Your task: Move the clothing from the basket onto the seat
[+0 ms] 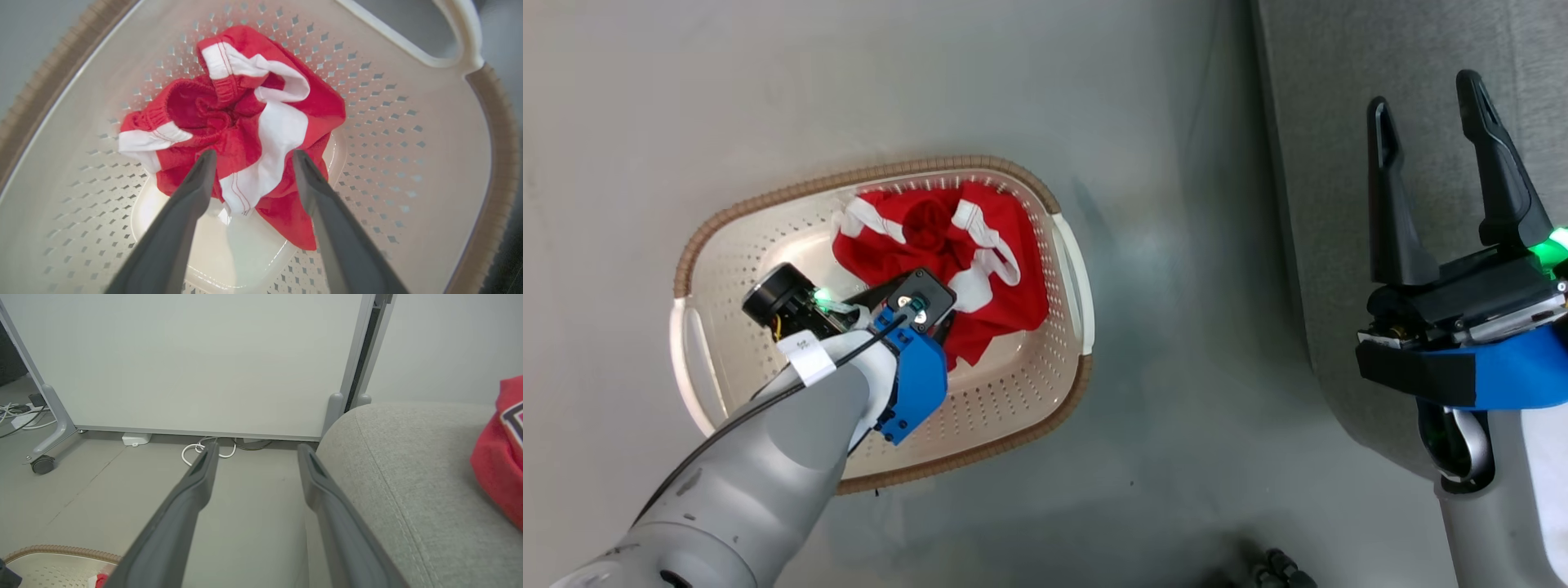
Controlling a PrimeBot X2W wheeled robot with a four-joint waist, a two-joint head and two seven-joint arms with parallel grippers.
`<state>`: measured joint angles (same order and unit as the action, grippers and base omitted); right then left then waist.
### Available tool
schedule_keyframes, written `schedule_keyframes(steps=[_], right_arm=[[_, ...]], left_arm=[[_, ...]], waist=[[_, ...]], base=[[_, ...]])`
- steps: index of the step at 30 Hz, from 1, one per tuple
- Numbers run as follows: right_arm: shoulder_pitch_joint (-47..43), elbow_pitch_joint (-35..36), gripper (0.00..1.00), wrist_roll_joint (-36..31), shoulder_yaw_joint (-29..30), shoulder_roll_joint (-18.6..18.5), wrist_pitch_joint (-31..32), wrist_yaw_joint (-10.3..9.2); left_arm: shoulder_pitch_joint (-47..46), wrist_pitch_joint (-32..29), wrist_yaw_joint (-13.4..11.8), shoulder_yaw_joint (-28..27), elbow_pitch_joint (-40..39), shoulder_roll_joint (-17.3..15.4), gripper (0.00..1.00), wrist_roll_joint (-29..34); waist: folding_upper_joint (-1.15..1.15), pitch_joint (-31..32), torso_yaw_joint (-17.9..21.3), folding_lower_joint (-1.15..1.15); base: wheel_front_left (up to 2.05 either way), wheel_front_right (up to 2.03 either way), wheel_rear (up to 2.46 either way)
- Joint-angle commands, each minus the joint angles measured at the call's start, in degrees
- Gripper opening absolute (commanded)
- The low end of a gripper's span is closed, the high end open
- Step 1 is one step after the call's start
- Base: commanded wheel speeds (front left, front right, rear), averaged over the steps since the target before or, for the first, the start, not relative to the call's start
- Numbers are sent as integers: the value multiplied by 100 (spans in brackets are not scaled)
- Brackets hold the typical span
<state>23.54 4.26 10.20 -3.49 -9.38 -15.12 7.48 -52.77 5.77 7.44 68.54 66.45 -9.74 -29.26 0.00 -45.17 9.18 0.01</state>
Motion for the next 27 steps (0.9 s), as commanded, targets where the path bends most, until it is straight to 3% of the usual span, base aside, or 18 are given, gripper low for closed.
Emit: schedule_keyframes(steps=[1, 18, 27], right_arm=[[109, 54, 100, -7, -18, -11, -5, 3], [109, 606, 100, -88, -37, -30, -5, 3], [95, 773, 100, -118, -51, -47, -5, 3]], left_arm=[[-110, -50, 2, 57, 21, -59, 100, -35], [-698, -534, 2, 458, 119, -178, 100, -343], [-947, -394, 2, 488, 172, -156, 100, -317]], waist=[[0, -163, 5, -1], [0, -990, 26, -1], [0, -1349, 32, -1]], base=[[0, 0, 0], [0, 0, 0], [0, 0, 0]])
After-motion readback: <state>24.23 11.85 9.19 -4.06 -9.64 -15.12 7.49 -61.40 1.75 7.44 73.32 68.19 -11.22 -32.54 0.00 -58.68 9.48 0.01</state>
